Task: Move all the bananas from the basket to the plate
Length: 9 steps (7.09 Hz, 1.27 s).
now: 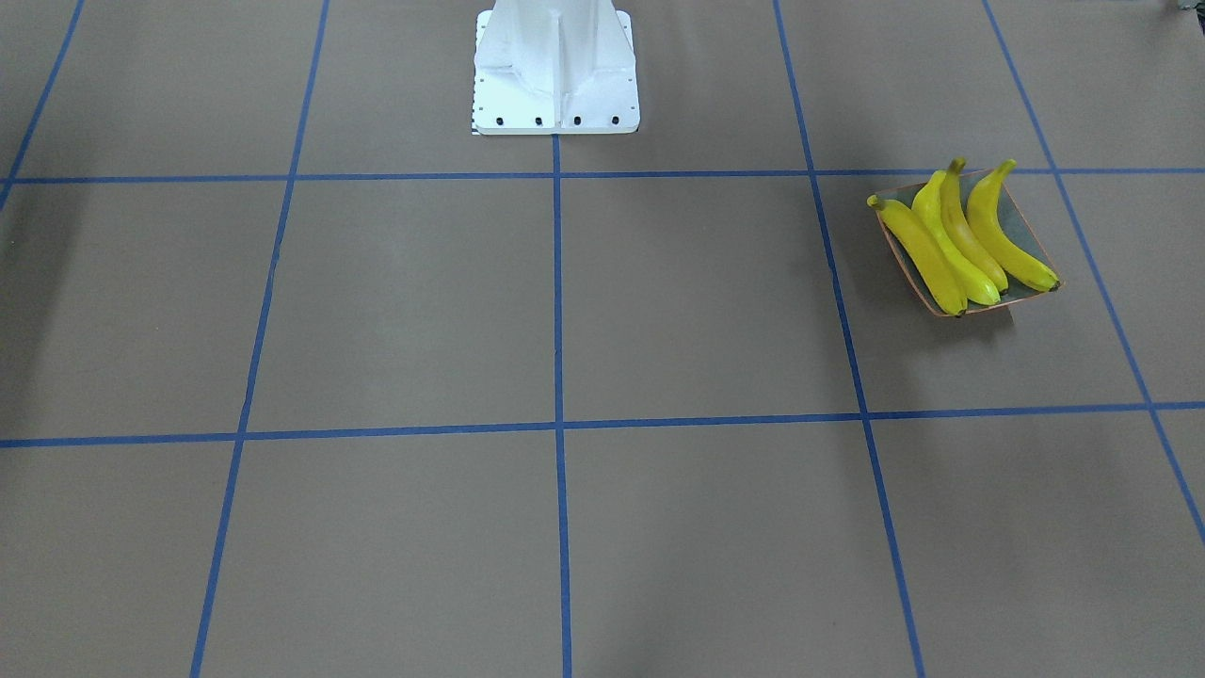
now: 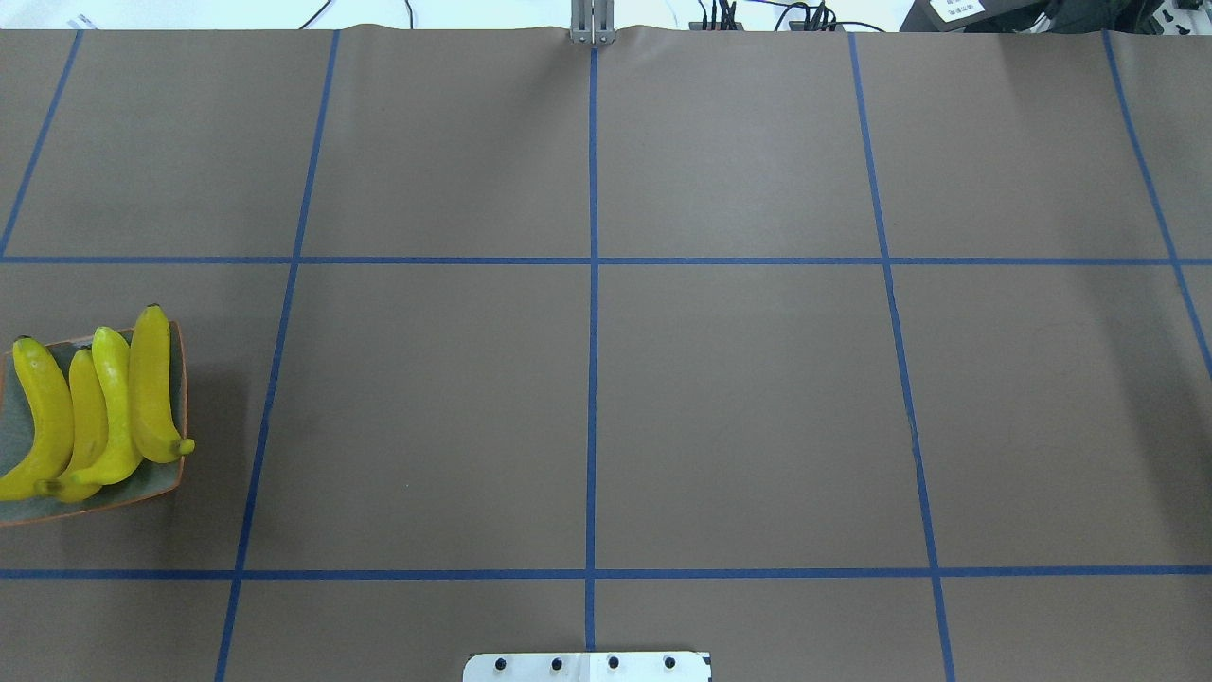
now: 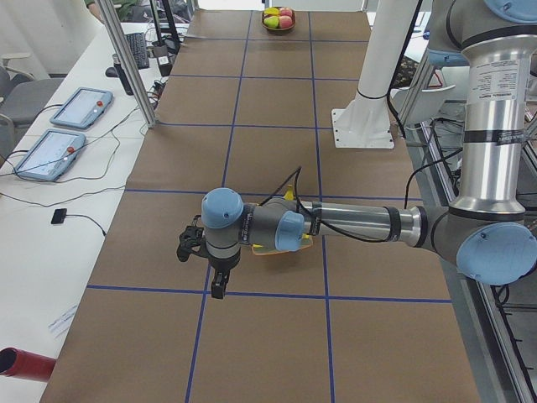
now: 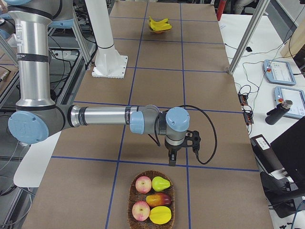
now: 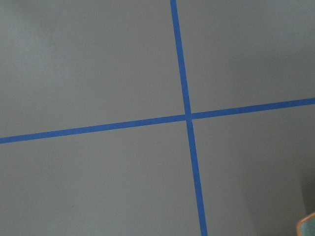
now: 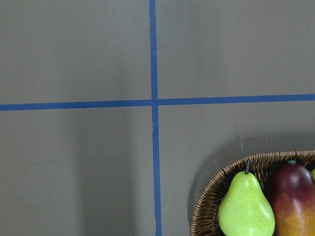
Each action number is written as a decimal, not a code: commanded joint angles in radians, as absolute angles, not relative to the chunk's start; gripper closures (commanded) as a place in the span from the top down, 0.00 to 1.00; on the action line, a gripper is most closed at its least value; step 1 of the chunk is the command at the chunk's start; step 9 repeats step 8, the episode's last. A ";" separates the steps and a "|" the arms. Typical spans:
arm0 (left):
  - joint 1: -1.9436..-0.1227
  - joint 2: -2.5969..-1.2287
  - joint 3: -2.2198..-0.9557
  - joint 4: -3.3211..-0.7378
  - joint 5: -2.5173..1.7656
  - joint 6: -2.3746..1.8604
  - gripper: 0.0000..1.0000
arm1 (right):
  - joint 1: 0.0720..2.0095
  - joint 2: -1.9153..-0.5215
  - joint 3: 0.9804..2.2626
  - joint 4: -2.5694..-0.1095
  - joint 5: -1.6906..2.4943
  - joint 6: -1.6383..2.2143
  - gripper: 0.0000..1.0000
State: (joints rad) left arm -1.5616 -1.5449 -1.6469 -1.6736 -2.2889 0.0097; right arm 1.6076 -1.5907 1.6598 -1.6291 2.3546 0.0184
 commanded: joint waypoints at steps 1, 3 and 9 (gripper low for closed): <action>-1.562 -1.548 -1.646 -1.674 -2.289 0.008 1.00 | 1.608 -1.592 1.658 -1.628 2.355 0.018 1.00; -1.562 -1.548 -1.646 -1.674 -2.289 0.008 1.00 | 1.608 -1.594 1.661 -1.625 2.346 0.012 1.00; -1.562 -1.545 -1.644 -1.674 -2.289 0.011 1.00 | 1.608 -1.595 1.658 -1.623 2.358 0.017 1.00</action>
